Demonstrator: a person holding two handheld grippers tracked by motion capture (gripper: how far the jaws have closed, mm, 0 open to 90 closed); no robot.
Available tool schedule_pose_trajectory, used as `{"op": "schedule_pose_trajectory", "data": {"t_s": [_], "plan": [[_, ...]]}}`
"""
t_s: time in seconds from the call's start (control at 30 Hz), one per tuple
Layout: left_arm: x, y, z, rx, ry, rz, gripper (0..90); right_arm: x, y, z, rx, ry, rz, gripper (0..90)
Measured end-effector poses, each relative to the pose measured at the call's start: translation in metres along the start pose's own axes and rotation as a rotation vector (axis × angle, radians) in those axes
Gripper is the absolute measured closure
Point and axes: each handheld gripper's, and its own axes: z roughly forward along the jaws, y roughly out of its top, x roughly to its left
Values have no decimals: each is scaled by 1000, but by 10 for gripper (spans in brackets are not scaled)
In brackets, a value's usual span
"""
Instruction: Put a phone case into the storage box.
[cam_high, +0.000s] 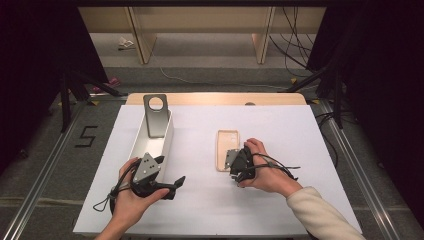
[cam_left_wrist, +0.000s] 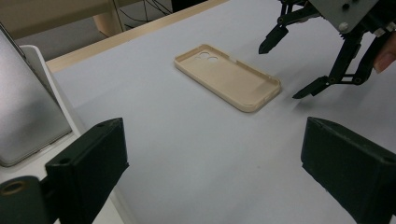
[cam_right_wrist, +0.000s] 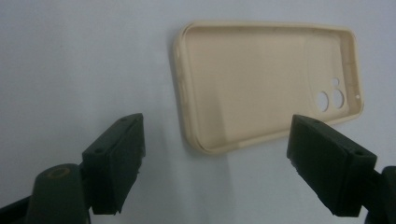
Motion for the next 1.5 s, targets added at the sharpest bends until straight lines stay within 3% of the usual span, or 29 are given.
{"op": "schedule_pose_trajectory", "data": {"t_s": [0.27, 0.77, 1.07, 1.33, 1.5], "plan": [[1, 0, -1, -2, 1, 1, 63, -1, 11, 9, 42, -10, -52, 214], [1, 0, -1, -6, -1, -1, 63, -8, 26, 21, 90, -1, -72, 245], [1, 0, -1, -5, -4, 0, 63, -8, 27, 24, 92, 19, -79, 342], [0, 0, -1, -4, -6, 0, 64, -9, 30, 22, 117, 94, -112, 525], [0, 1, -1, -5, -6, 1, 65, -9, 32, 22, 130, 123, -124, 592]]}}
